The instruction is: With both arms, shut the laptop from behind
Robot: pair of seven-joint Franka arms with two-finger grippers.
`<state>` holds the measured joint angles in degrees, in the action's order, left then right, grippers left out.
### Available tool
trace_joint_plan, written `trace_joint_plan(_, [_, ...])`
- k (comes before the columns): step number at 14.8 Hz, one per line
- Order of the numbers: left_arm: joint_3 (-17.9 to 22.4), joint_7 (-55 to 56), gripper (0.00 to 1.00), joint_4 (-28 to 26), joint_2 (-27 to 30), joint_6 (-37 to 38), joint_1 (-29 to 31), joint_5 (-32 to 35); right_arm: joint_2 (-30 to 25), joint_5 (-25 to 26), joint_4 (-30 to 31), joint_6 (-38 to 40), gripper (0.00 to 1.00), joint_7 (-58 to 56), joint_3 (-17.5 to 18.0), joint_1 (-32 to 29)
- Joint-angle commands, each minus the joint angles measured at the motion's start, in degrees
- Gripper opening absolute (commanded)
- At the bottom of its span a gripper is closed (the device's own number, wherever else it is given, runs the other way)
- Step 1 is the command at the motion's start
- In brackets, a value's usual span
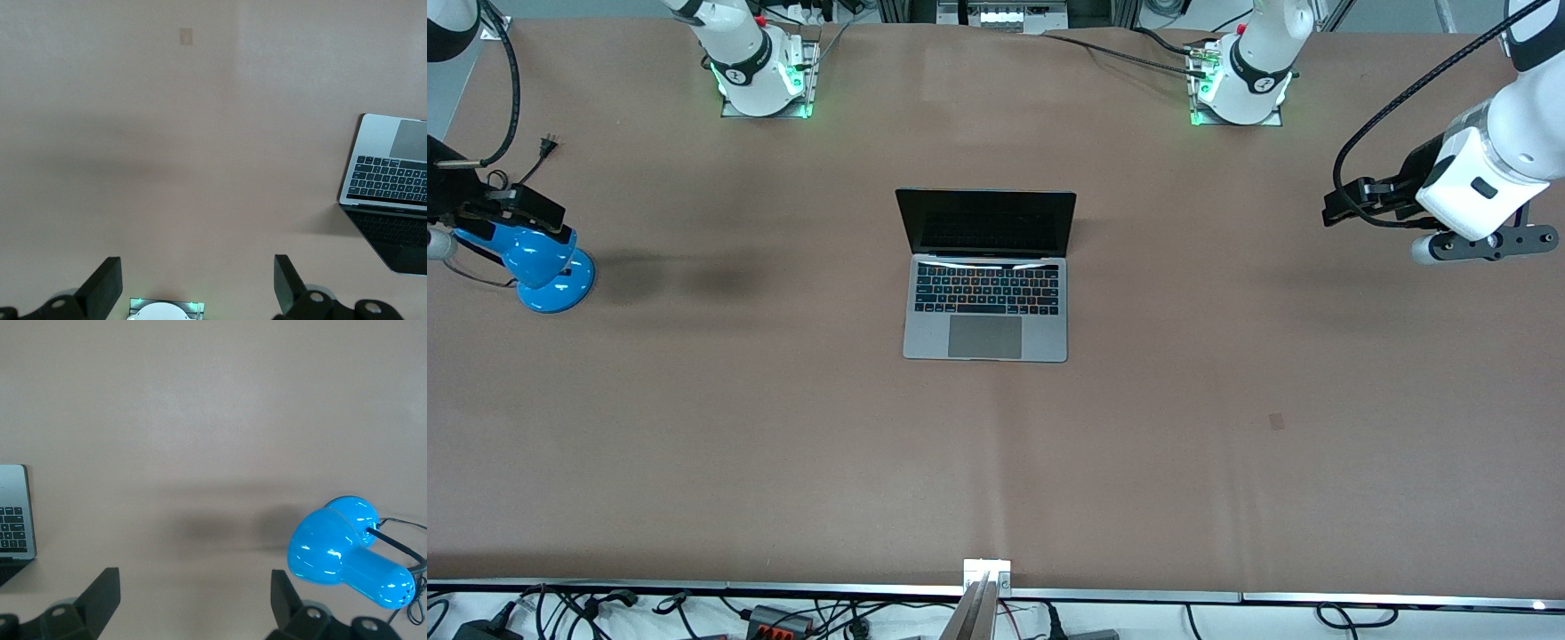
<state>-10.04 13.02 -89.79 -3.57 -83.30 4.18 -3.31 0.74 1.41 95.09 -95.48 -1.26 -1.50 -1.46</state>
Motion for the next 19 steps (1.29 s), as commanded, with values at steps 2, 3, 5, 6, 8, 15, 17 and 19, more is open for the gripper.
trace_joint_plan(2, [0.1, -1.16, 1.0, 0.31, 0.41, 0.42, 0.22, -0.03, -1.36, 0.0, 1.15, 0.21, 1.0, -0.68, 0.36, -0.65])
trace_joint_plan(3, [0.02, -1.16, 1.0, 0.31, 0.41, 0.42, 0.22, -0.03, -1.36, 0.0, 1.07, 0.21, 1.0, -0.68, 0.44, -0.65])
trace_joint_plan(5, [0.1, -1.16, 1.0, 0.31, 0.41, 0.42, 0.22, -0.03, -1.36, 0.08, 1.15, 0.9, 1.0, -0.33, 0.53, -0.56])
trace_joint_plan(6, [0.1, -1.16, 1.0, 0.4, 0.41, 0.24, 0.22, 0.06, -1.27, 0.0, 1.07, 1.08, 1.0, -0.33, 0.44, -0.56])
trace_joint_plan(8, [0.1, -1.07, 1.0, 0.66, 0.32, -1.51, 0.13, 0.32, -1.27, 0.08, 1.07, 1.17, 1.0, -0.94, 0.53, -0.56])
trace_joint_plan(15, [-0.07, -0.2, 0.32, 0.67, 0.05, -2.31, 0.13, -1.0, -1.09, 0.08, 1.07, 1.08, 0.55, -0.51, 0.71, -0.47])
trace_joint_plan(17, [-0.16, -0.71, 0.21, 0.75, 0.23, -1.7, 0.13, -1.0, -1.09, 0.08, 1.07, 1.17, 0.32, -0.06, 0.8, -0.47])
trace_joint_plan(19, [-0.07, -1.5, 0.08, 0.66, 0.32, -0.64, 0.22, -1.09, -0.92, 0.08, 1.07, 1.17, 0.1, -0.24, 0.88, -0.47])
